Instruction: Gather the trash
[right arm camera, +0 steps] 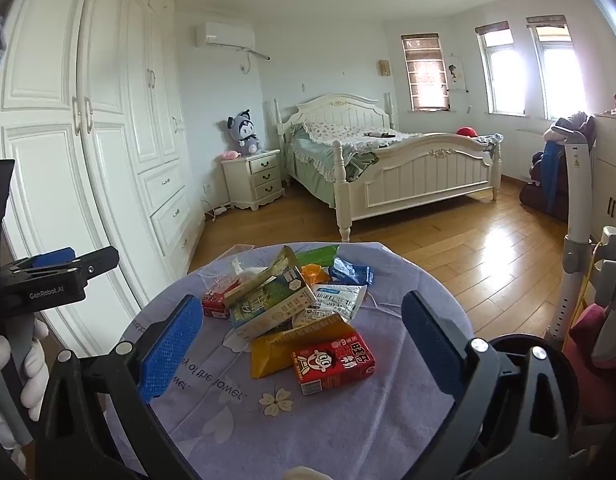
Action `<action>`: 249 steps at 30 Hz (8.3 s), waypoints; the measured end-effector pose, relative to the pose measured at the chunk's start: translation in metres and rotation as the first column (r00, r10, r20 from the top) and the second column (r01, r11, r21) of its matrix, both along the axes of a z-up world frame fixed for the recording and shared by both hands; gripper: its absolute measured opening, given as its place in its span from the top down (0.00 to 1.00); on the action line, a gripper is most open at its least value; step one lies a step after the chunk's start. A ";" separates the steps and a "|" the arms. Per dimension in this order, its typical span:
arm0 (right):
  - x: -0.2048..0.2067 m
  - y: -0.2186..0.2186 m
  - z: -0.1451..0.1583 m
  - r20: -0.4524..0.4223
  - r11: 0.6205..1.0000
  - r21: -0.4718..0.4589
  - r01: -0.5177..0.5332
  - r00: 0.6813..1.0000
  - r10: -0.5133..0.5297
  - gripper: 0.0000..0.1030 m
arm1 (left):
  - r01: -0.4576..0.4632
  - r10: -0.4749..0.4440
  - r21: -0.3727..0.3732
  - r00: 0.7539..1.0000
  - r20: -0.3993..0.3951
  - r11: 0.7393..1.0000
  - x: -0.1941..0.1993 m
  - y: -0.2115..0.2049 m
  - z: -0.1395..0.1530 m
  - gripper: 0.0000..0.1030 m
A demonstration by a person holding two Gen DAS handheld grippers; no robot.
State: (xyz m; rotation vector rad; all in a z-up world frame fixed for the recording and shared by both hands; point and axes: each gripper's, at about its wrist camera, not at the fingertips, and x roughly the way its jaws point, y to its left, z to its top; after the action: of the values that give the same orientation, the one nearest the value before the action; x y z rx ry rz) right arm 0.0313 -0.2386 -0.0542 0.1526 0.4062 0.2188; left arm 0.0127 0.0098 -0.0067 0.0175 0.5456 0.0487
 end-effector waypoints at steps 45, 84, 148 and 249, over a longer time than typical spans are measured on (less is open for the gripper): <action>0.000 -0.001 -0.006 0.024 0.999 -0.034 -0.006 1.000 0.007 0.05 | 0.005 -0.006 -0.025 1.000 -0.017 1.000 0.005 0.006 -0.009 0.04; 0.277 0.062 -0.069 -0.473 0.895 0.130 -0.427 0.766 0.435 0.38 | 0.219 -0.306 -0.248 0.862 -0.405 0.944 0.293 0.040 -0.124 0.31; 0.078 -0.179 -0.086 -0.294 0.980 -0.145 0.136 0.940 -0.174 0.32 | 0.586 -0.745 -0.486 0.619 -0.248 0.649 0.169 -0.269 -0.109 0.29; 0.043 -0.208 -0.123 -0.313 0.967 -0.043 0.250 0.916 -0.250 0.22 | 0.632 -0.705 -0.312 0.639 -0.308 0.709 0.154 -0.306 -0.136 0.22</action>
State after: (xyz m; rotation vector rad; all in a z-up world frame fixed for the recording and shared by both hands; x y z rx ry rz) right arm 0.0745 -0.4464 -0.1767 0.2374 0.7009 -0.0617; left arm 0.1663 -0.2963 -0.1428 0.0596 0.9390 -0.7681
